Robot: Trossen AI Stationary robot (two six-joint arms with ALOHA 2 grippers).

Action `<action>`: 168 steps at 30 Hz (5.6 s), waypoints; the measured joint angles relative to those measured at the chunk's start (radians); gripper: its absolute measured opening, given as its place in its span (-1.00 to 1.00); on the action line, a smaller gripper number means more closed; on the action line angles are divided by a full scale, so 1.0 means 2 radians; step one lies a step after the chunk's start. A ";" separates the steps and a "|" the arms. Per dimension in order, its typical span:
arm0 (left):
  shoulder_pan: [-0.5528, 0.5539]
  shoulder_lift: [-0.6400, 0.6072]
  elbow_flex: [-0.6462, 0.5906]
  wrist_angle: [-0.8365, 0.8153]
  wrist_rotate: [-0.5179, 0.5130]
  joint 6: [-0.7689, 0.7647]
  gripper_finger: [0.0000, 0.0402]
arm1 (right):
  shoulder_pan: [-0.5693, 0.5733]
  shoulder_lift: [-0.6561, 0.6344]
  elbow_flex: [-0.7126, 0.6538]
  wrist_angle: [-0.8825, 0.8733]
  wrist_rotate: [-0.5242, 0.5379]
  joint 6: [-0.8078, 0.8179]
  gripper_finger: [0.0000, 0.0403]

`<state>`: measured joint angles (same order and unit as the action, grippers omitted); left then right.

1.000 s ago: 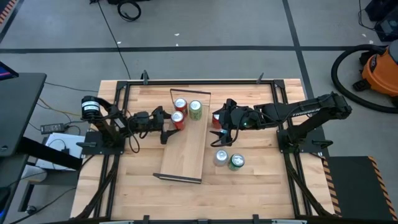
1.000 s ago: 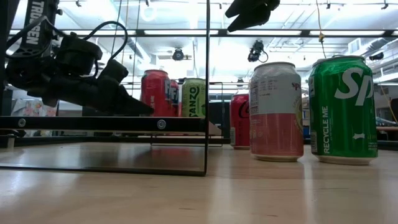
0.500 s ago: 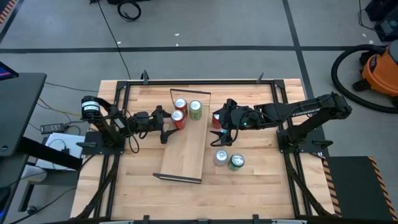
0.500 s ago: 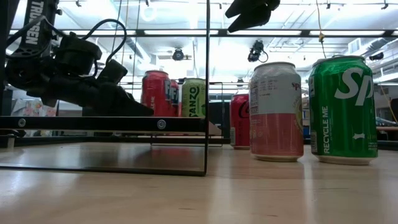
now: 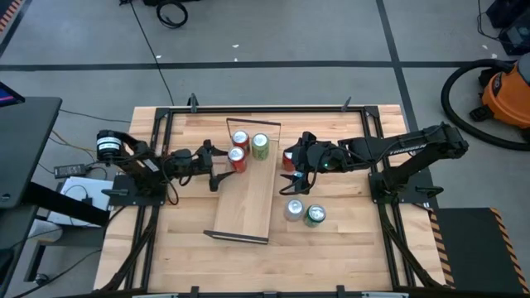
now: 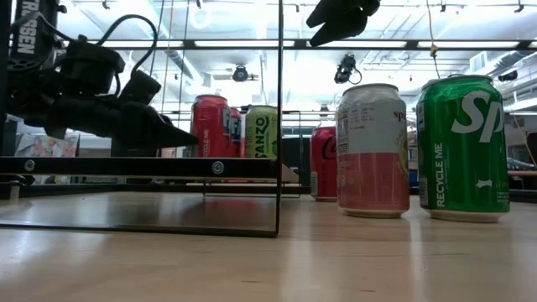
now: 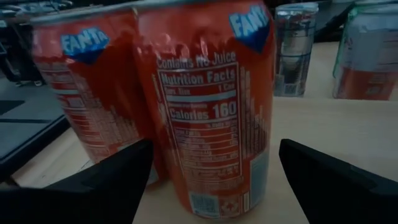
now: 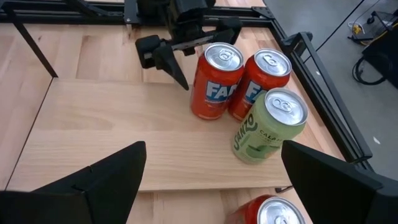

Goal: Place canned beverage on shelf
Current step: Put the orange soda can on the shelf, then put the red and black soda can on the shelf

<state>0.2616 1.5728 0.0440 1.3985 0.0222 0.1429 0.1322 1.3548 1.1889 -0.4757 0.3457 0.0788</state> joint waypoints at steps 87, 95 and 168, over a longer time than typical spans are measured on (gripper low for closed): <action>-0.113 -0.456 0.194 -0.744 -0.081 -0.101 0.79 | -0.200 0.182 0.042 -0.149 -0.123 -0.025 0.58; -0.113 -0.456 0.194 -0.756 -0.106 -0.104 0.79 | -0.186 0.184 0.095 -0.208 -0.117 -0.015 0.64; -0.113 -0.456 0.194 -0.773 -0.126 -0.106 0.79 | -0.094 0.337 0.367 -0.273 -0.093 -0.073 0.74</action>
<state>0.0353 0.6605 0.4316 -0.1467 -0.2306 -0.0700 -0.0556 2.0293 1.9232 -1.0223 0.1599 -0.0673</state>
